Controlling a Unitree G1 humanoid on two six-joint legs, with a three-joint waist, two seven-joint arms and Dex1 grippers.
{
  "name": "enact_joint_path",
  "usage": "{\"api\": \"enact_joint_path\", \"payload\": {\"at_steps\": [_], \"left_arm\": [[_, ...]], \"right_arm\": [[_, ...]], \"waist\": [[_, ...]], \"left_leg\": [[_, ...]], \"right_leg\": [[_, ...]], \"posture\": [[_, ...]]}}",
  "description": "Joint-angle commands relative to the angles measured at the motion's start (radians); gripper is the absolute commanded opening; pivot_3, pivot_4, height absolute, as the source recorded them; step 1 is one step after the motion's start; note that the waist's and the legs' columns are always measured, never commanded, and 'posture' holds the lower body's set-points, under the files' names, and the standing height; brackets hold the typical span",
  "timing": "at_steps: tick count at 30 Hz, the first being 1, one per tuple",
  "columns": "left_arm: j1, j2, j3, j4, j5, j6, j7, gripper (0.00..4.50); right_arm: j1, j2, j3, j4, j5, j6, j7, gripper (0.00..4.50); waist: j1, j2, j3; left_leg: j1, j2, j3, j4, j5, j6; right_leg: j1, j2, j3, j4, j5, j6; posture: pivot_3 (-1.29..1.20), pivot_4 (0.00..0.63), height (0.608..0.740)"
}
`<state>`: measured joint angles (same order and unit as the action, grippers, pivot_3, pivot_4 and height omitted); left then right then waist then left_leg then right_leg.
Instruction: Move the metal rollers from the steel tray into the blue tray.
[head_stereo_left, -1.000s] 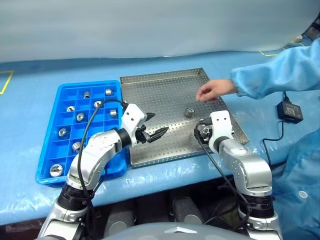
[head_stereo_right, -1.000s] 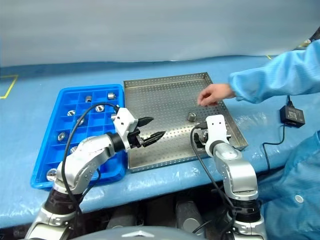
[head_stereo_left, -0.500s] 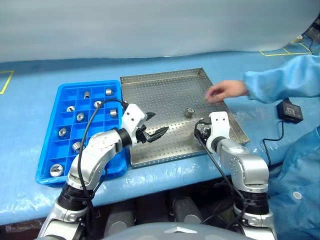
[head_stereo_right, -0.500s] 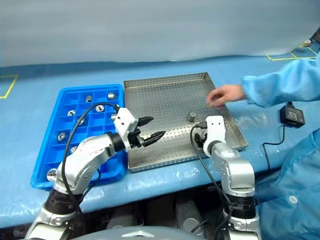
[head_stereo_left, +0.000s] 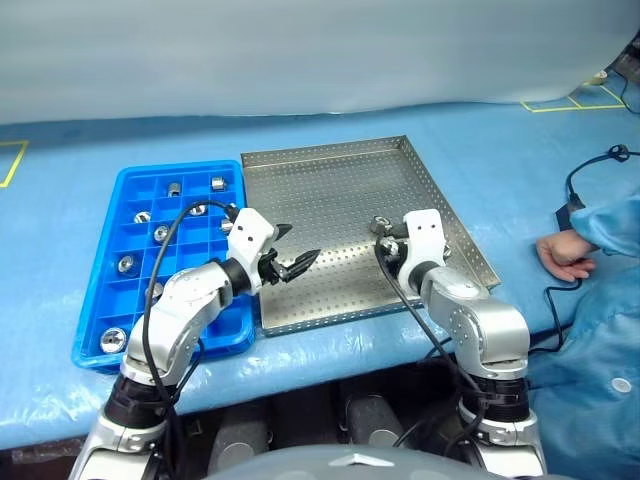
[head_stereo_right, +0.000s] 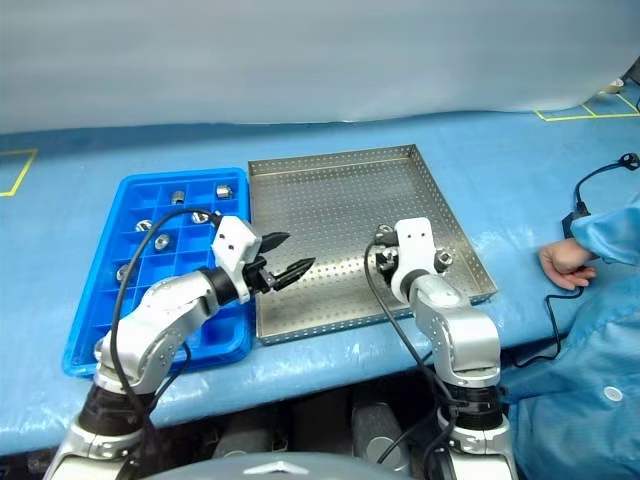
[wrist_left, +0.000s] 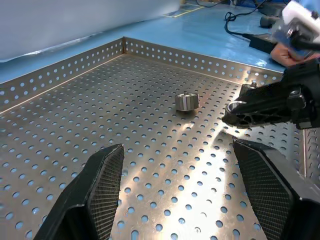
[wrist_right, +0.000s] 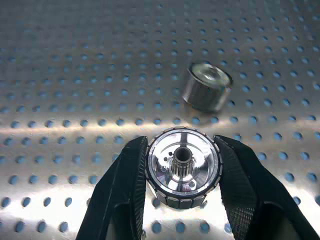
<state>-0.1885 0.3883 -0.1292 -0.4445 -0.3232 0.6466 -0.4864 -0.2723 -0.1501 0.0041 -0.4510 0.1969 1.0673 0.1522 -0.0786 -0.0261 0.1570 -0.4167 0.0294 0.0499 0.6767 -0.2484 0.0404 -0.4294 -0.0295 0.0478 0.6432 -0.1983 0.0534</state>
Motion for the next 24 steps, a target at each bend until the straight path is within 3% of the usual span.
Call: {"api": "enact_joint_path", "payload": {"at_steps": [1,5,12,24], "left_arm": [[0.055,0.021,0.063,-0.129,0.009,0.048,0.066,3.80],[0.138,0.051,0.114,-0.216,0.048,0.114,0.147,3.80],[0.231,0.062,0.252,-0.326,0.108,0.221,0.274,3.80],[0.333,0.060,0.227,-0.420,0.147,0.290,0.309,3.80]], "right_arm": [[-0.073,-0.019,0.092,-0.057,0.066,-0.088,0.128,1.69],[-0.157,0.000,0.151,0.012,0.122,-0.113,0.220,1.69],[-0.310,0.071,0.298,0.277,0.084,-0.285,0.323,1.69],[-0.430,0.212,0.383,0.591,0.021,-0.540,0.426,1.69]], "waist": [[0.002,0.000,0.000],[0.018,0.000,0.000],[0.068,0.000,0.001],[0.124,0.000,0.001]], "left_leg": [[0.000,0.000,0.000,0.000,0.000,0.000],[0.001,0.001,-0.001,-0.003,0.000,0.000],[0.001,0.000,-0.002,-0.003,0.001,-0.001],[0.003,0.000,-0.003,-0.011,0.004,-0.007]], "right_leg": [[0.000,0.000,0.000,0.000,0.000,0.000],[0.000,0.000,-0.001,0.000,0.000,-0.001],[0.000,0.000,-0.003,-0.001,0.000,-0.002],[0.000,-0.001,-0.006,-0.001,-0.002,-0.005]], "posture": [[0.01,0.150,0.740],[0.05,0.150,0.740],[0.15,0.150,0.740],[0.25,0.150,0.740]]}}
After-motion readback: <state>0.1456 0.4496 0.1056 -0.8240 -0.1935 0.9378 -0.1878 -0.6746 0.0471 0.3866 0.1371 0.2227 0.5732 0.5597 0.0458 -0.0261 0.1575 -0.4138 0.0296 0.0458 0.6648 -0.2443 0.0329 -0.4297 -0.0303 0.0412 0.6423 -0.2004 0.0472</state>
